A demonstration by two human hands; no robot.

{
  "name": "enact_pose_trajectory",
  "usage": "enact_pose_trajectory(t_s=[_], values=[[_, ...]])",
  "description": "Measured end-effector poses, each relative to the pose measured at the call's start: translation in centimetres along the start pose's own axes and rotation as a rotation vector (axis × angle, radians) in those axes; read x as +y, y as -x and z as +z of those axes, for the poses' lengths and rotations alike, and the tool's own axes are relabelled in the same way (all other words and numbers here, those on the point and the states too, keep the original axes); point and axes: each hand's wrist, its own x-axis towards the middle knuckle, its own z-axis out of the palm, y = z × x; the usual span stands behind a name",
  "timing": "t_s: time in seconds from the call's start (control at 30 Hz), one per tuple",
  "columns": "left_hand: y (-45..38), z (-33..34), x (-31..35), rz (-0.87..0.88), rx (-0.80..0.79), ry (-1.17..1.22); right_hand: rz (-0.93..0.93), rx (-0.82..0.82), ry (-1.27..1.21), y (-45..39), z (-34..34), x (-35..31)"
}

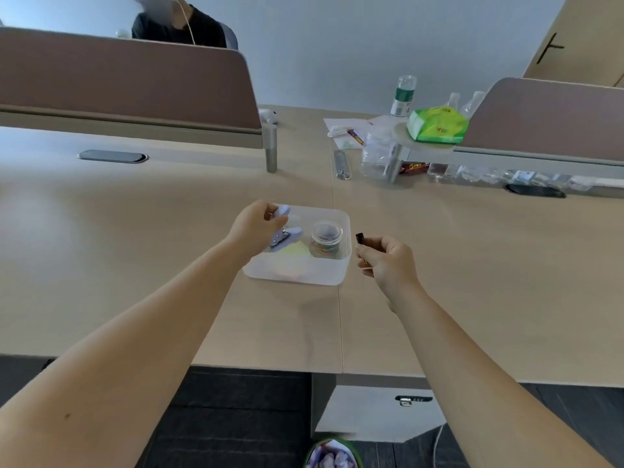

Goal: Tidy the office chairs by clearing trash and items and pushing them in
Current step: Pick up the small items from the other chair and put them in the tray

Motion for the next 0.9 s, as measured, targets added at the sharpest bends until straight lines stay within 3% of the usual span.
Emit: enact_pose_trajectory(t_s=[0.2,0.4,0.63,0.73,0.9], values=[[-5.5,2.2,-1.3,0.089,-0.072,-0.315,0.000,-0.044,0.009,-4.4,0.5,1.4],[-10.8,5.0,-4.1,0.126,-0.346,-0.607,0.029,0.006,0.008,-8.1,0.9,3.0],[-13.9,6.1,-5.5,0.082,-0.561,-0.711,0.053,0.032,0.123,-11.0,2.4,4.0],[-14.2,5.2,-5.0,0.056,-0.508,-0.604,0.027,0.012,0.185,-12.1,3.9,3.7],[-13.6,2.1,-4.4,0.039,-0.236,-0.328,-0.030,-0.090,0.364,-13.7,7.7,3.1]])
